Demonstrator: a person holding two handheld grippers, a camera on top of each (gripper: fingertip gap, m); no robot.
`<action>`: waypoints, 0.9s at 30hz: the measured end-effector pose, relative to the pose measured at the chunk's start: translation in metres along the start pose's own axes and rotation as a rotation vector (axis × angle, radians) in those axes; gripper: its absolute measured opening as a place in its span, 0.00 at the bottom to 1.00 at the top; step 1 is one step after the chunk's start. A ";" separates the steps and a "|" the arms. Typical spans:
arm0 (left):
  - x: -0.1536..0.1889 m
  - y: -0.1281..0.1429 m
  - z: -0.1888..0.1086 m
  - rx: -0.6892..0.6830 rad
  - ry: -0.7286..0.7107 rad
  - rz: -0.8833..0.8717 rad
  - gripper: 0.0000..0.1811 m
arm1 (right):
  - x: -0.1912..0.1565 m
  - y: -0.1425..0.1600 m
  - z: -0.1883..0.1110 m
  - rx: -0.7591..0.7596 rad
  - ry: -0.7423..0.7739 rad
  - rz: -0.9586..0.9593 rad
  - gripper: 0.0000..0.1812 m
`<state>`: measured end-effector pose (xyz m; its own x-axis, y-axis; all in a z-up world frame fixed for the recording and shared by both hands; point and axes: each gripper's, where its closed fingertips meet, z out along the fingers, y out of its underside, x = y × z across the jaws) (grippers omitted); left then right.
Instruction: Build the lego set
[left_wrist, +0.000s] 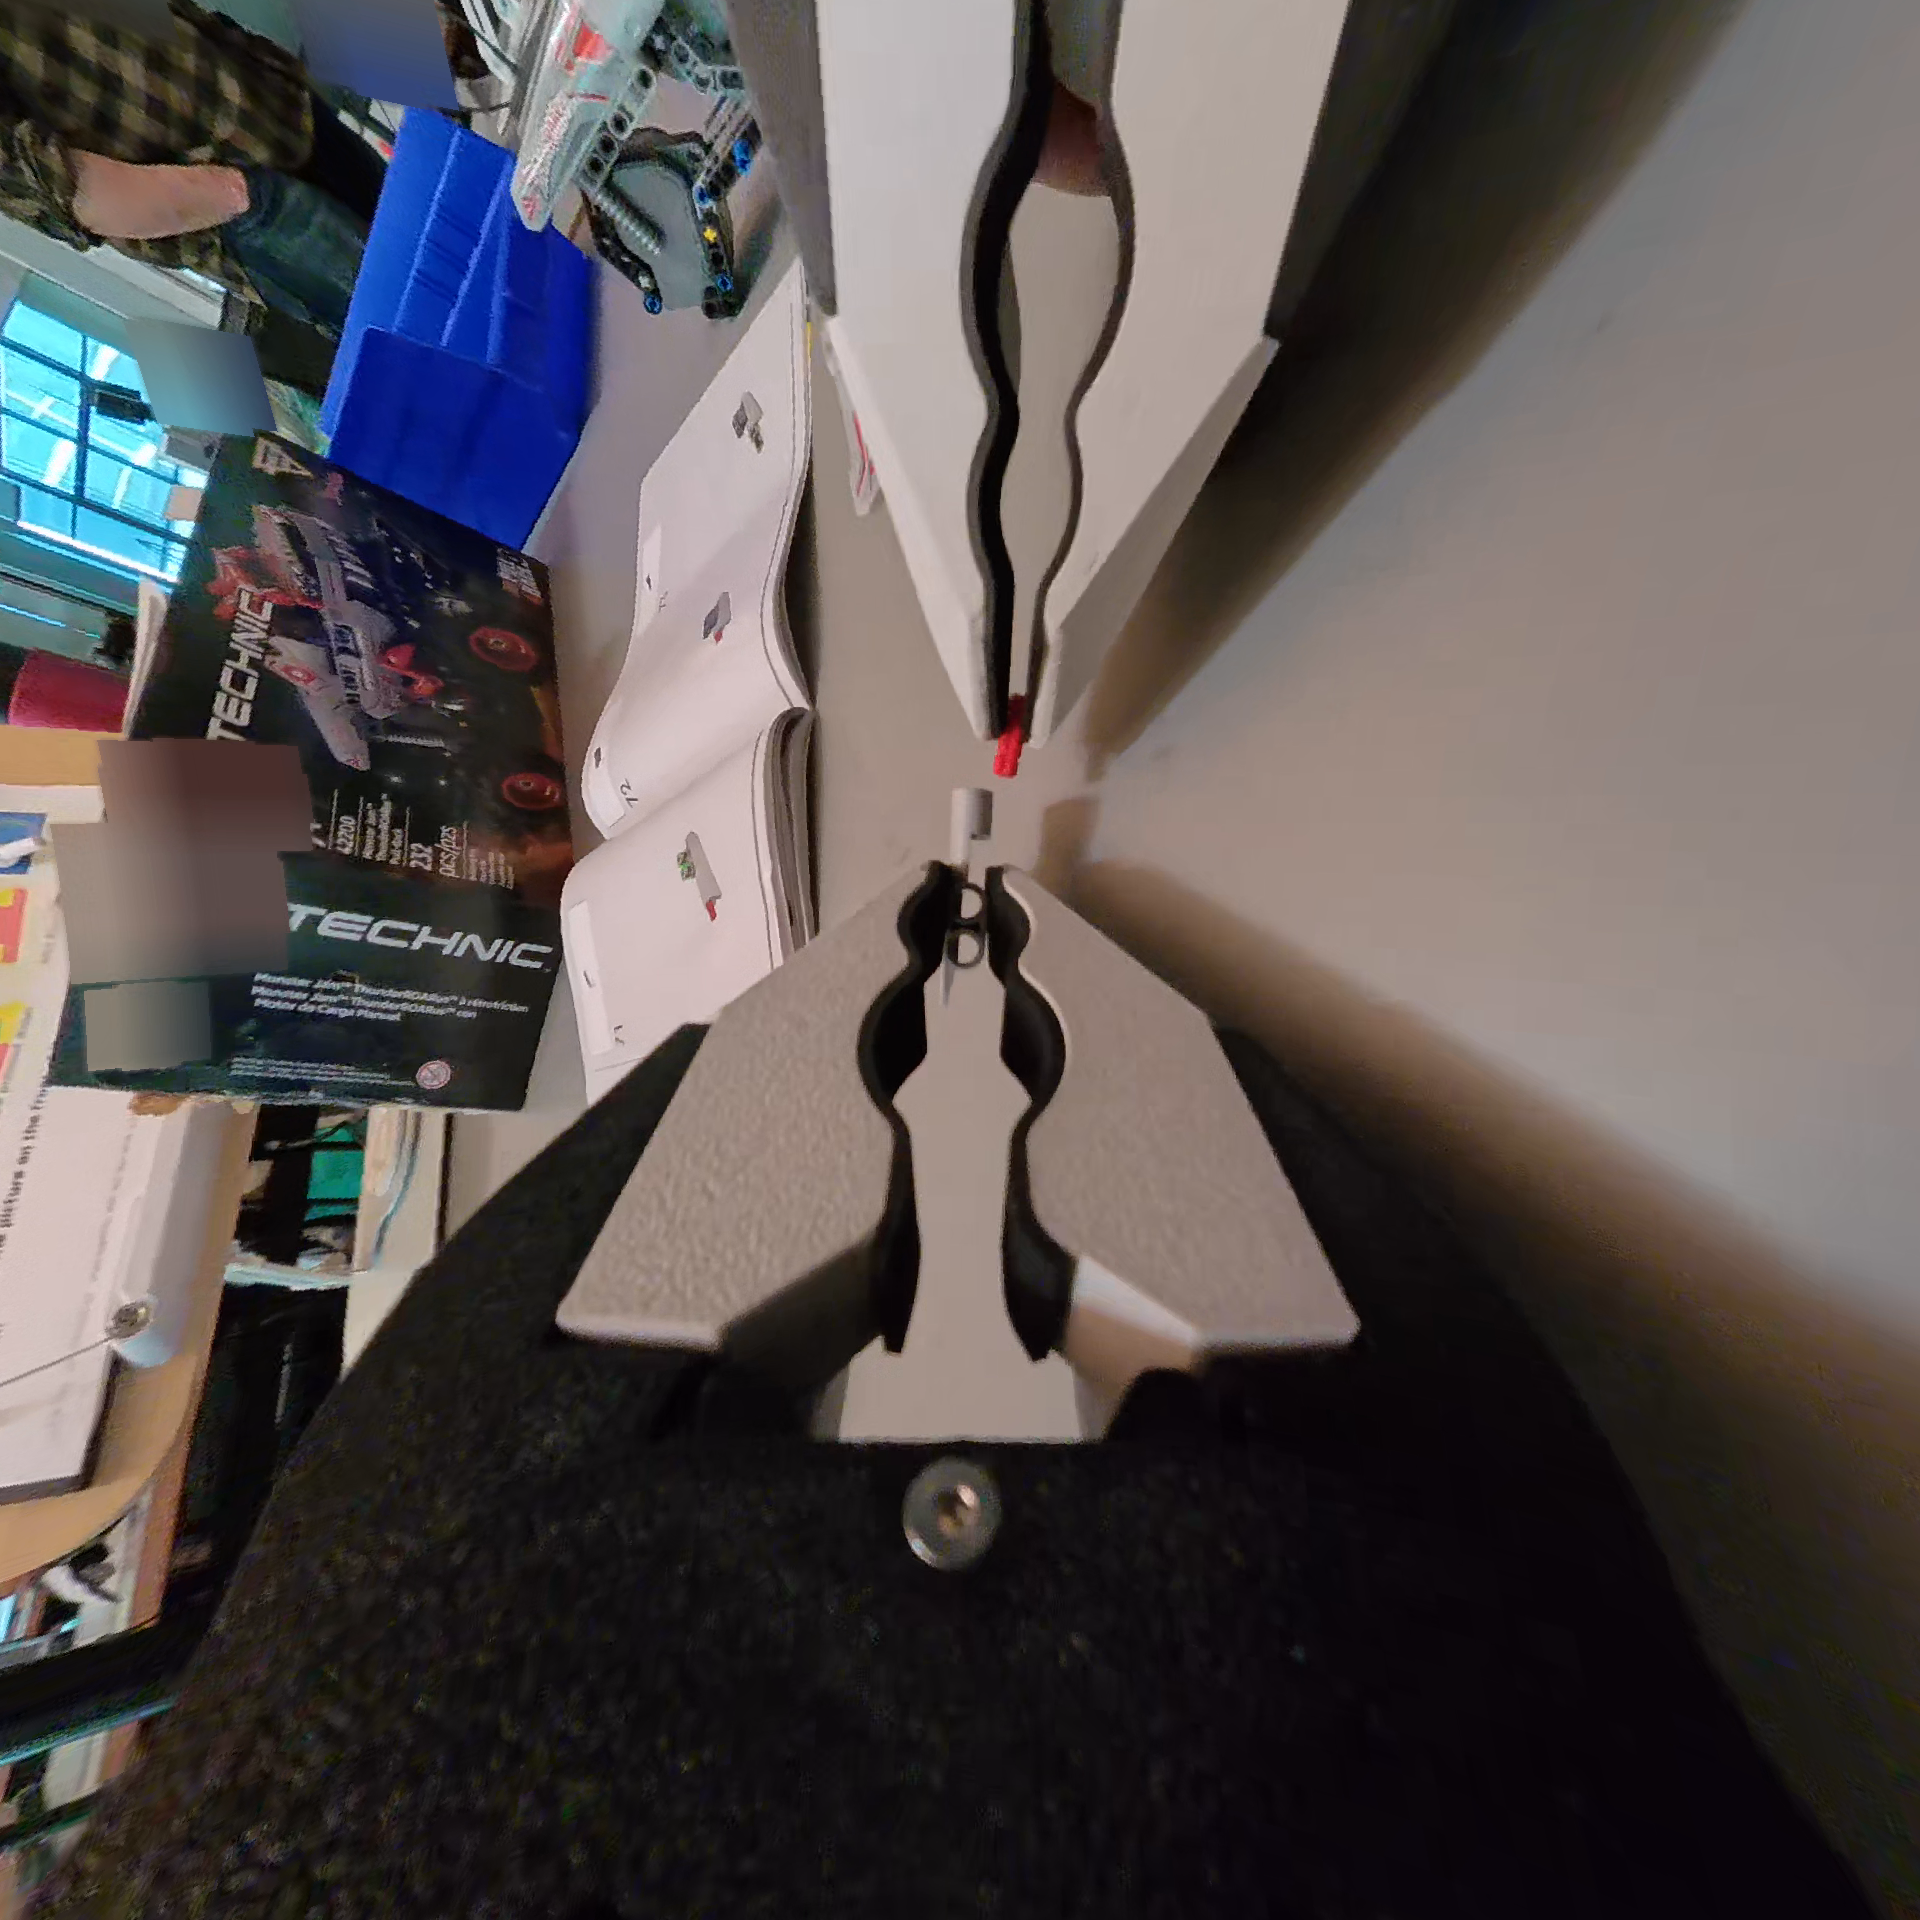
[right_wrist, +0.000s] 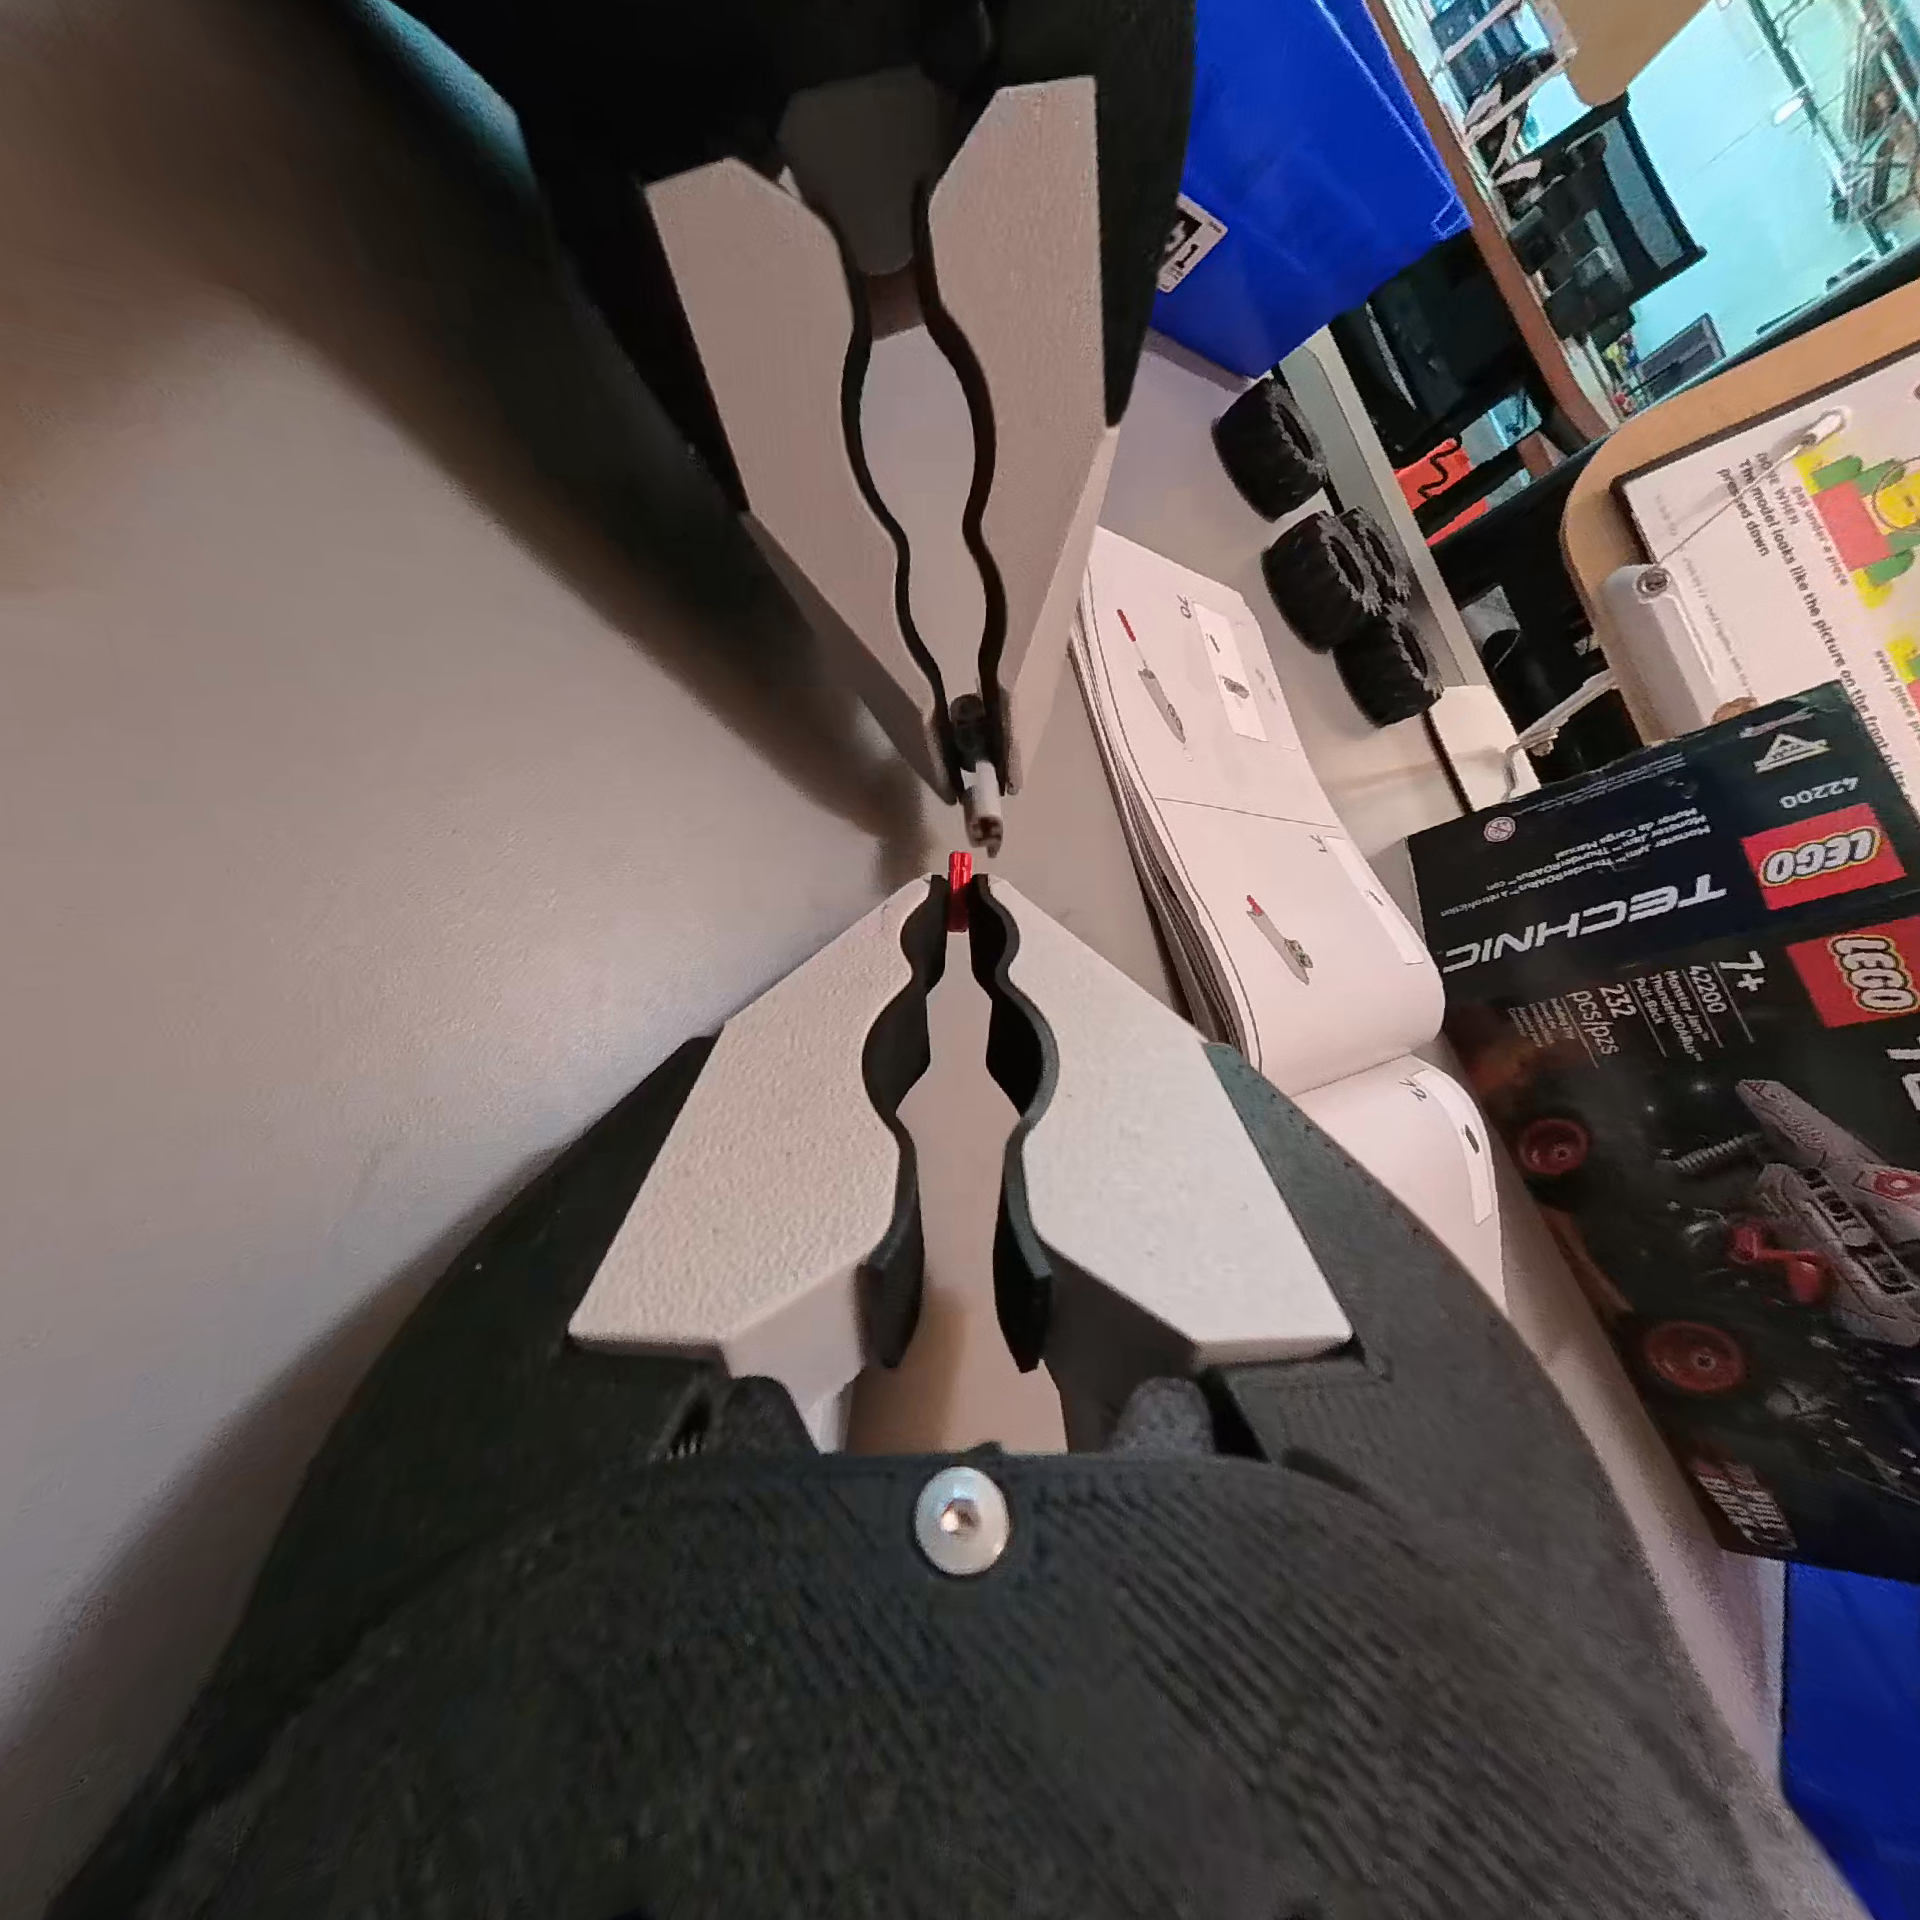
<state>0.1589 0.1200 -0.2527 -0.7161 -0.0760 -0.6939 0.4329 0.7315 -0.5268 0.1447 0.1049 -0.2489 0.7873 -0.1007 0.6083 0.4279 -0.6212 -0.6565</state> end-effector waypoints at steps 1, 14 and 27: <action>0.000 0.000 -0.001 0.008 0.008 -0.011 0.02 | 0.000 0.000 0.000 0.000 0.000 -0.005 0.02; 0.010 0.005 0.003 -0.044 0.051 0.032 0.02 | -0.003 0.000 0.005 -0.023 -0.014 -0.060 0.02; 0.009 0.007 0.002 -0.088 0.064 0.005 0.02 | -0.003 0.002 0.010 -0.078 0.000 -0.164 0.02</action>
<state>0.1565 0.1228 -0.2641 -0.7487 -0.0310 -0.6622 0.3886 0.7887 -0.4763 0.1475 0.1118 -0.2564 0.7094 0.0072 0.7048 0.5152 -0.6876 -0.5116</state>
